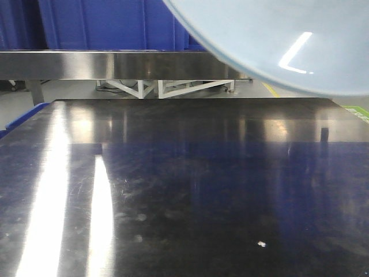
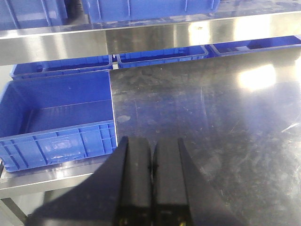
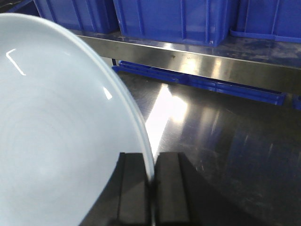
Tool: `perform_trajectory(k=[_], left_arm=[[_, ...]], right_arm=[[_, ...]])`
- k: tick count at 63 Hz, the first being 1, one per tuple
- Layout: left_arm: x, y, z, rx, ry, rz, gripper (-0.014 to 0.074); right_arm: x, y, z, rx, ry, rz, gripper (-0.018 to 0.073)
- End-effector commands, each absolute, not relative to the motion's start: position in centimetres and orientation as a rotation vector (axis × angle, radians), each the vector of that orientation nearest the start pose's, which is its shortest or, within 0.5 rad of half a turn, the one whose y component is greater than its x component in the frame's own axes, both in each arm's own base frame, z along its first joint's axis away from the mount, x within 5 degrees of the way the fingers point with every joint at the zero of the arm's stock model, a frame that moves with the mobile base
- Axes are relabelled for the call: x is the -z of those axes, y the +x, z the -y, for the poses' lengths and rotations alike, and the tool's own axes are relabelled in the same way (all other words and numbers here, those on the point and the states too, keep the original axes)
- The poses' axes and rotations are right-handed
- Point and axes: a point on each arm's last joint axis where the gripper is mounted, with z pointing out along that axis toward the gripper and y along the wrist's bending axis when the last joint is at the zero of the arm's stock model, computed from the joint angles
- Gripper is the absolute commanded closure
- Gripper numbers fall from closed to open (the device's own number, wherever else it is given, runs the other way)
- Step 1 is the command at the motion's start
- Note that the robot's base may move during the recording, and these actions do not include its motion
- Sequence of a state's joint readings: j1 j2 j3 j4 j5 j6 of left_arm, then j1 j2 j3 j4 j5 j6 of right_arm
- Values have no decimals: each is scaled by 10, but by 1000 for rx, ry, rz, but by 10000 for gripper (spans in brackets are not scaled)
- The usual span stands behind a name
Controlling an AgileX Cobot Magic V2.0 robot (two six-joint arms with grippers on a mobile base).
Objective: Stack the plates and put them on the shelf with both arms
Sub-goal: 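Drive the base to the blue-bin shelf holding the plate stack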
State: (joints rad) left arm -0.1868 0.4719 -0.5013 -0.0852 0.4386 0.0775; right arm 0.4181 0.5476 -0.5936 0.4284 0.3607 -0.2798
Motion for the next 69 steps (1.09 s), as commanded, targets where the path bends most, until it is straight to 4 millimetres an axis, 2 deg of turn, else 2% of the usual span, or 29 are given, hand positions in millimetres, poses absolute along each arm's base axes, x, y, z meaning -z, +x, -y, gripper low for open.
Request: perform_trajectory(k=[1,69], left_arm=[[-324,98,22,182,178,-1779,512],[-324,99,22,182,178,-1781,512]], right_arm=[[-357,99,-56,-532,-311,-1654,502],[-357,99,-56,-532,-311,-1655,502]])
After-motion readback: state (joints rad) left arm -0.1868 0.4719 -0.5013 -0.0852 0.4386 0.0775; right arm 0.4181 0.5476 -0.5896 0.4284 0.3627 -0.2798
